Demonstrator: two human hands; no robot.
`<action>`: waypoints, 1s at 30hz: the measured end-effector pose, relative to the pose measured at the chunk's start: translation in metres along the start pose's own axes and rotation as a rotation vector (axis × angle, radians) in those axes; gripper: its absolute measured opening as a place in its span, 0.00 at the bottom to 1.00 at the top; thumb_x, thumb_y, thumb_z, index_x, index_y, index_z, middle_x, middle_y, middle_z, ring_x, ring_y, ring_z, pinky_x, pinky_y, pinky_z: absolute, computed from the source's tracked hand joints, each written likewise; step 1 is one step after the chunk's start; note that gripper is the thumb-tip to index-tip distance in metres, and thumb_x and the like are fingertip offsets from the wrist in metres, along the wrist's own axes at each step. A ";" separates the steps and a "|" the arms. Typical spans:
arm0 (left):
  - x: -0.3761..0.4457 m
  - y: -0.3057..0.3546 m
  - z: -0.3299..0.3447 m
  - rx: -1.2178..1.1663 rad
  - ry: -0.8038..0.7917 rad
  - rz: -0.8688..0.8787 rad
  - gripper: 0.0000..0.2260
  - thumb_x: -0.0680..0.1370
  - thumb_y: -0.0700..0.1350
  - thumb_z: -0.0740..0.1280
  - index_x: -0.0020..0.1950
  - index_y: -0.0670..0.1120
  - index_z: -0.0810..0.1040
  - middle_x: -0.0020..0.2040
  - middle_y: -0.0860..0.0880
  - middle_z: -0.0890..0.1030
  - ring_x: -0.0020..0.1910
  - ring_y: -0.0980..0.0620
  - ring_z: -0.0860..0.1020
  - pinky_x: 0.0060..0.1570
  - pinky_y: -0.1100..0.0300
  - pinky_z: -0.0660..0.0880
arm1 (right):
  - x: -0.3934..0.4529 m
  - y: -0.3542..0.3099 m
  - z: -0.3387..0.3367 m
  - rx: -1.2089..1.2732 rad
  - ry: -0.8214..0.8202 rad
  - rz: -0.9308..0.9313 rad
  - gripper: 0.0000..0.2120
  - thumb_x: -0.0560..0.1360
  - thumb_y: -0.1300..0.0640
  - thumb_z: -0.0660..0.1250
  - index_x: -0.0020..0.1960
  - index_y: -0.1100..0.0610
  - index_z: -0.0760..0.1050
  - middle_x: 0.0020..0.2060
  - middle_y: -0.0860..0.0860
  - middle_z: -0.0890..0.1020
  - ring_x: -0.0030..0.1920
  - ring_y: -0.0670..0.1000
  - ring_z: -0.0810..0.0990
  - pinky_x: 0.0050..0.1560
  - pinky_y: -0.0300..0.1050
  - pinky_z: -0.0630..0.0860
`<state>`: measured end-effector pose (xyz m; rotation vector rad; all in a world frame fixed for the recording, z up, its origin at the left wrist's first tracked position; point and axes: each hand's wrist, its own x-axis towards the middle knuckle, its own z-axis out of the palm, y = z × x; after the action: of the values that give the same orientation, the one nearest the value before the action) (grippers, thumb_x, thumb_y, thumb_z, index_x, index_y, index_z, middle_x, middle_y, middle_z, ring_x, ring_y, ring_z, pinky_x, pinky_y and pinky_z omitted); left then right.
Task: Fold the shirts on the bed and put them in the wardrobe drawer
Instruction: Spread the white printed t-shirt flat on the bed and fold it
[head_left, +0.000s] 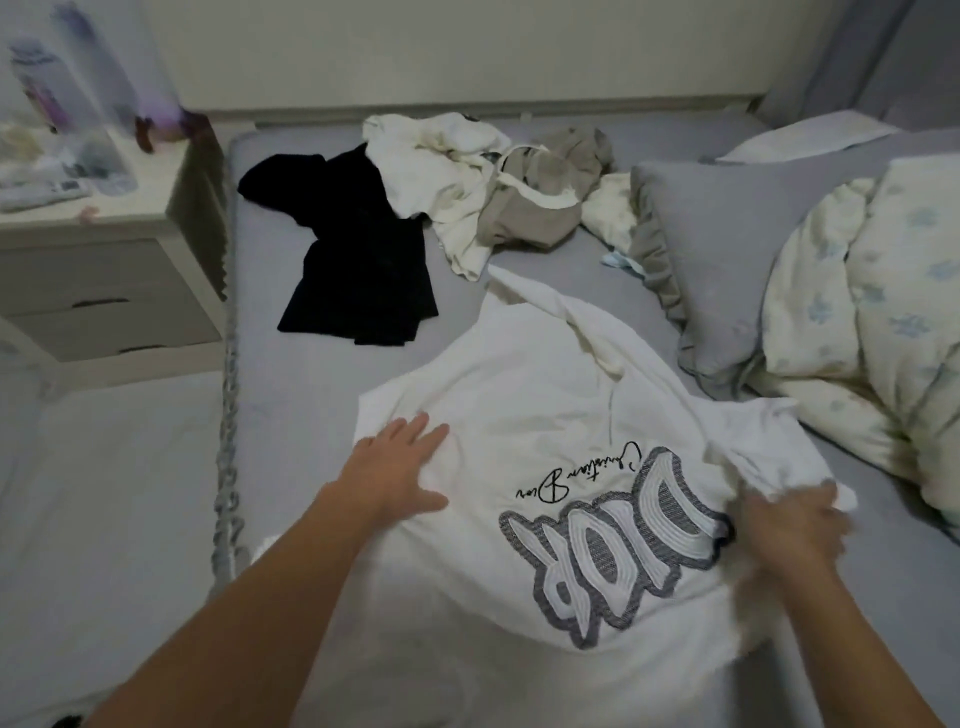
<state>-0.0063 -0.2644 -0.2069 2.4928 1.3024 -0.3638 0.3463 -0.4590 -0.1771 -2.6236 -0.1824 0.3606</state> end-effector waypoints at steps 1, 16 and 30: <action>0.000 0.000 0.011 0.005 0.030 -0.024 0.40 0.74 0.69 0.60 0.79 0.60 0.44 0.81 0.53 0.45 0.79 0.47 0.50 0.73 0.45 0.55 | -0.015 -0.011 0.007 -0.066 0.002 -0.057 0.40 0.73 0.40 0.66 0.77 0.53 0.52 0.75 0.63 0.57 0.74 0.67 0.58 0.70 0.69 0.58; -0.103 0.115 0.024 -0.325 -0.423 -0.063 0.35 0.75 0.72 0.49 0.74 0.50 0.67 0.74 0.48 0.69 0.69 0.46 0.71 0.65 0.48 0.67 | -0.045 -0.188 0.147 -0.544 -0.490 -1.287 0.27 0.75 0.54 0.60 0.74 0.47 0.66 0.75 0.53 0.62 0.77 0.56 0.56 0.75 0.63 0.47; -0.043 -0.016 0.011 -0.027 0.119 -0.437 0.29 0.74 0.71 0.54 0.64 0.50 0.69 0.60 0.45 0.75 0.60 0.44 0.73 0.58 0.49 0.71 | -0.037 0.004 0.082 -0.465 -0.075 -0.553 0.25 0.80 0.51 0.59 0.77 0.48 0.63 0.76 0.58 0.61 0.74 0.59 0.60 0.70 0.62 0.60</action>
<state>-0.0442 -0.2916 -0.2041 2.2207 1.8893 -0.2921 0.2874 -0.4329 -0.2403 -2.8441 -1.1044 0.2385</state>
